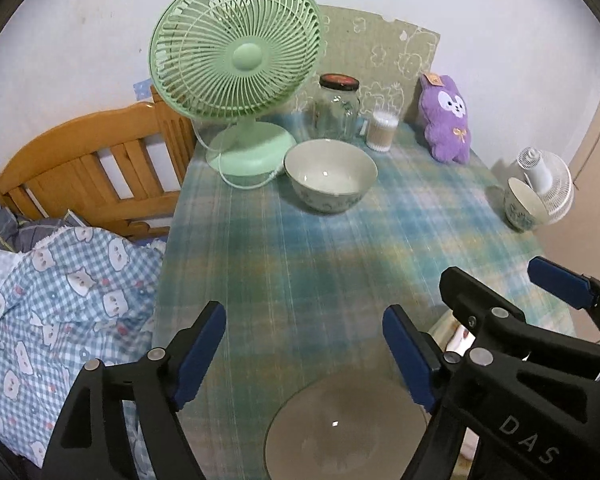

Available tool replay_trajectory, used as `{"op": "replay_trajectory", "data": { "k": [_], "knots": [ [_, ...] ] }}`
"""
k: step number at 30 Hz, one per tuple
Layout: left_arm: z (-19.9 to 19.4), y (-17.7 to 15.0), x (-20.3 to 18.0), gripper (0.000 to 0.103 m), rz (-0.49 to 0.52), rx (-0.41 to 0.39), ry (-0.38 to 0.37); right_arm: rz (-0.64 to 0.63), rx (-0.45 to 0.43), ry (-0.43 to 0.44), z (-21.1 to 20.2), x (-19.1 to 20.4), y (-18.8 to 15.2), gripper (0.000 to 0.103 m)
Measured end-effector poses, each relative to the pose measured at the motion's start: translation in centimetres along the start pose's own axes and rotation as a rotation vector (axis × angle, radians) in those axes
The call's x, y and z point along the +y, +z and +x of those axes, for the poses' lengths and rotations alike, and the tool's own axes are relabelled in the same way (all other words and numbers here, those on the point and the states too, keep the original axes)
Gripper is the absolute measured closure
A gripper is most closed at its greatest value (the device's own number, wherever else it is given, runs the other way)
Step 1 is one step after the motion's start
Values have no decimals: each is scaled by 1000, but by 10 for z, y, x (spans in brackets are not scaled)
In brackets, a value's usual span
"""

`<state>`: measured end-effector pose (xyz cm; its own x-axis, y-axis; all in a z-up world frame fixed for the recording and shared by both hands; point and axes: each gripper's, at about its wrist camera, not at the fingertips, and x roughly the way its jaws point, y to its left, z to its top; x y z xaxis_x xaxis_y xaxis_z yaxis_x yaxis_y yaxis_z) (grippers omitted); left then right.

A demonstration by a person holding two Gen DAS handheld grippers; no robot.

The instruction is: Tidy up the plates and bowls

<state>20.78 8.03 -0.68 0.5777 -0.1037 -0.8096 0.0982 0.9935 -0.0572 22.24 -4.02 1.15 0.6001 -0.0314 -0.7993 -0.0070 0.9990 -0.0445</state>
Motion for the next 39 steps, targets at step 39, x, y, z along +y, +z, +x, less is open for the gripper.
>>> {"op": "replay_trajectory", "data": {
  "k": [39],
  "knots": [
    [112,118,-27,29,-151,-25,144,-121,-1,177,153,-43,143,19]
  ]
}}
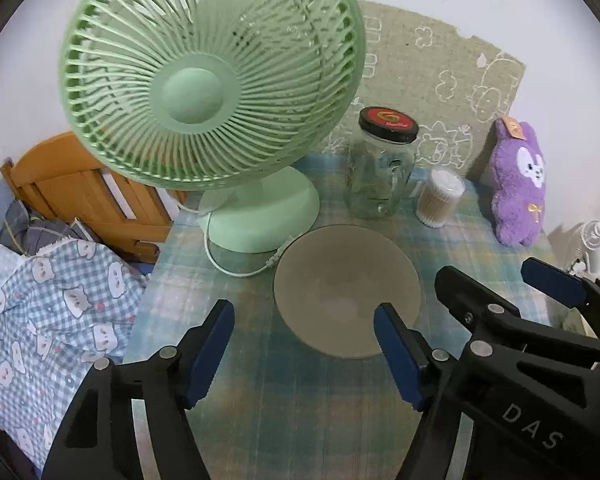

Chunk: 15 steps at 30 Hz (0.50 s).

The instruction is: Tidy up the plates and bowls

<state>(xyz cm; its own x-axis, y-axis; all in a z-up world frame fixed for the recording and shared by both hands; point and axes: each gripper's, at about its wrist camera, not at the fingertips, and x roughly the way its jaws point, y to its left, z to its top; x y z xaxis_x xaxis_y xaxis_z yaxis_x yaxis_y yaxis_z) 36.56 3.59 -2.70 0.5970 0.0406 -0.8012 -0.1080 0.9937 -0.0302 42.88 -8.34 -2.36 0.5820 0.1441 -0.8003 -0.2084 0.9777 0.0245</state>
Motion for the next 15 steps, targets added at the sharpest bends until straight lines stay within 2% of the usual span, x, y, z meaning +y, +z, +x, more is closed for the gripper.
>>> {"op": "replay_trajectory", "data": {
  "k": [6,10,15],
  "knots": [
    [31,4,1,34,-19,32,23,17,25,5,34,-4,6,19],
    [49,7,8,36,-51,53,30,25,43,18,54,-4,10,25],
    [72,8,11,46,-64,80,39,31,80,32,80,-3,11,36]
  ]
}}
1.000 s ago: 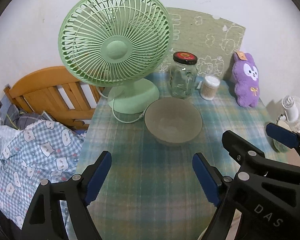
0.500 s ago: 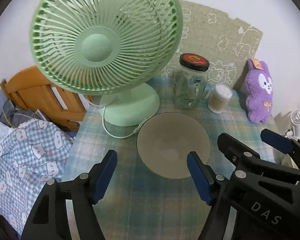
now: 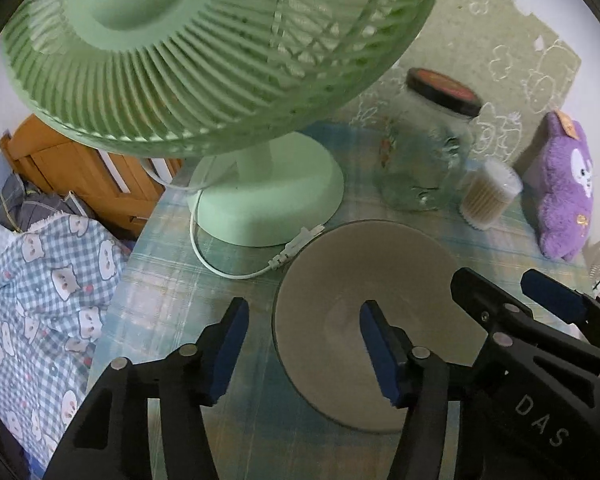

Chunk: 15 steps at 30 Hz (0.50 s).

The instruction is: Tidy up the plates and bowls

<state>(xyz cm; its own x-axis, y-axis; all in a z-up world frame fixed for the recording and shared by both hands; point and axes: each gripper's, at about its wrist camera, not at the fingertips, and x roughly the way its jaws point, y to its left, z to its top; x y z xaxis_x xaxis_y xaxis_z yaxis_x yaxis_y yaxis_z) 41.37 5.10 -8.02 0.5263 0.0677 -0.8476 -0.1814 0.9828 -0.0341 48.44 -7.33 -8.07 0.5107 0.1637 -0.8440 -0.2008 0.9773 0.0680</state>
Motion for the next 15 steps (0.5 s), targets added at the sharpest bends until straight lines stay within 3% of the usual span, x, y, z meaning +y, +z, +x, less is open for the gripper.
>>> {"op": "replay_trajectory", "data": {
  "k": [9,11,15],
  "knots": [
    [27,-2,3,68,6,52,3,7,49,29,27,5,-3,67],
    [30,-2,4,74,8,56,-12,8,60,41,30,6,-3,78],
    [31,-4,3,81,13,38,1,8,71,51,34,9,-4,84]
  ]
}}
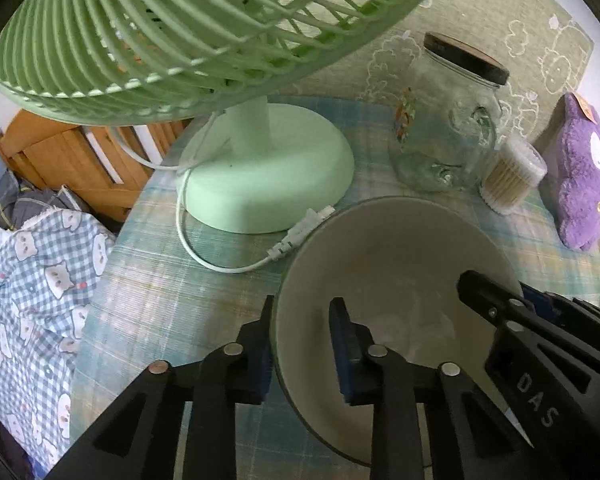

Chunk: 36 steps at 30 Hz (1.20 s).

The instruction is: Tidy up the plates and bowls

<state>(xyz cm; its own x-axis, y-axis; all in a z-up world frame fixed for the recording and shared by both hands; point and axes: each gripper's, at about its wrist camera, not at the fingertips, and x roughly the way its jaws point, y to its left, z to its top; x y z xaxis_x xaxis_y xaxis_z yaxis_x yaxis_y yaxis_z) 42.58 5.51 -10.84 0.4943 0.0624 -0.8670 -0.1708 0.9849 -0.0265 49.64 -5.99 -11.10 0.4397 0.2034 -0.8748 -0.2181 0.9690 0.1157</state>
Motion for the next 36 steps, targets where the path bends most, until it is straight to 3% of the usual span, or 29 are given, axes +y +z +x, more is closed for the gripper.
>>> {"op": "replay_trajectory", "data": {
  "k": [4,16,36],
  "knots": [
    [1,1,2,87,-6,1,11,12,-10,1,-1,1,0,84],
    [-12,-2,0,87,-19,17,3,21,-15,-9,-20,0,-2,85],
    [-90,-15,-11,87,13,-53,-32,62,-86,-41,-112,2,-28,85]
  ]
}}
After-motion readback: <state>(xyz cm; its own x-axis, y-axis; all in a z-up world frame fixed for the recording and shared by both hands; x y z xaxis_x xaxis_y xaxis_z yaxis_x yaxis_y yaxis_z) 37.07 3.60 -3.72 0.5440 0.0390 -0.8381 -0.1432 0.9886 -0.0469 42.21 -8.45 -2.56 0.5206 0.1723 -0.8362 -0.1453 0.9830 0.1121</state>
